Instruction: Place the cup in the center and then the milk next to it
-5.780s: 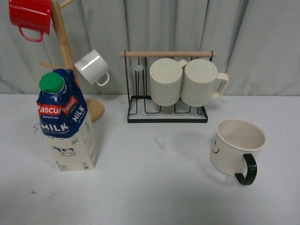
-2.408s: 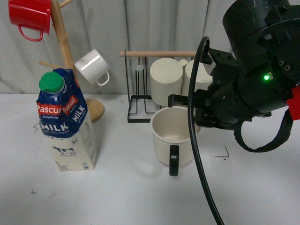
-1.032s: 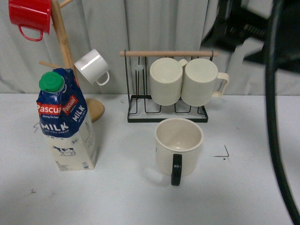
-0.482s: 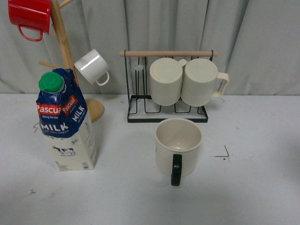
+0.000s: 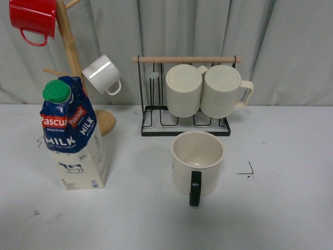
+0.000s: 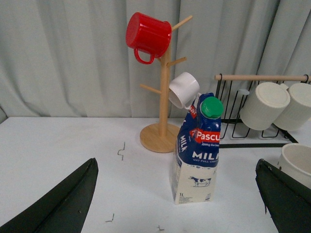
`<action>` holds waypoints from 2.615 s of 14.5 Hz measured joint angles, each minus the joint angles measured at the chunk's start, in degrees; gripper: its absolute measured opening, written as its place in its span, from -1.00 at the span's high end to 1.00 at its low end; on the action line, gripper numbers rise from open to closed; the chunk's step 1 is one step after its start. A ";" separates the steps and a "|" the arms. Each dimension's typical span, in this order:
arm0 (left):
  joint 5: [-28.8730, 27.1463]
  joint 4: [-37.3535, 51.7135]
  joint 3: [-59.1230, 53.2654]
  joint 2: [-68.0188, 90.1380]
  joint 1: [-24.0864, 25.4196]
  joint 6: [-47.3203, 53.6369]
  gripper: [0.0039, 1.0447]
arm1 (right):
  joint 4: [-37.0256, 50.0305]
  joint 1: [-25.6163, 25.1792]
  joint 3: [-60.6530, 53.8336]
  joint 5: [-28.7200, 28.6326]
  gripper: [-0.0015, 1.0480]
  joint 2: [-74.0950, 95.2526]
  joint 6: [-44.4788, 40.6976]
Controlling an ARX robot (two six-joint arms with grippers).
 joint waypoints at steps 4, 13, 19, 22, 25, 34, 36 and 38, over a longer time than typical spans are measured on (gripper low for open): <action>-0.02 -0.02 0.00 0.00 0.00 0.00 -0.88 | -6.27 0.15 -3.04 0.02 0.96 -8.92 0.00; -0.02 0.00 0.00 0.00 0.00 0.00 -0.88 | -19.19 0.15 -5.42 -0.02 0.96 -25.55 -0.02; -0.02 -0.02 0.00 0.00 0.00 -0.02 -0.88 | -27.08 0.15 -5.42 -0.02 0.96 -33.42 -0.02; -0.02 -0.07 0.00 0.00 0.00 0.00 -0.88 | -37.46 0.15 -5.38 -0.07 0.96 -43.93 -0.04; -0.02 -0.02 0.00 0.00 0.00 0.00 -0.88 | -37.94 0.15 -5.38 -0.04 0.96 -43.78 -0.02; 1.86 -2.91 9.84 22.82 -4.72 -9.81 -0.88 | -38.07 0.15 -5.38 -0.07 -0.88 -43.78 -0.02; 0.81 6.54 14.38 35.04 -8.15 -10.60 -0.88 | -38.10 0.15 -5.38 -0.07 -0.87 -43.78 -0.02; -0.33 14.23 18.71 47.47 -10.21 -9.01 -0.88 | -38.12 0.15 -5.38 -0.07 -0.87 -43.78 -0.02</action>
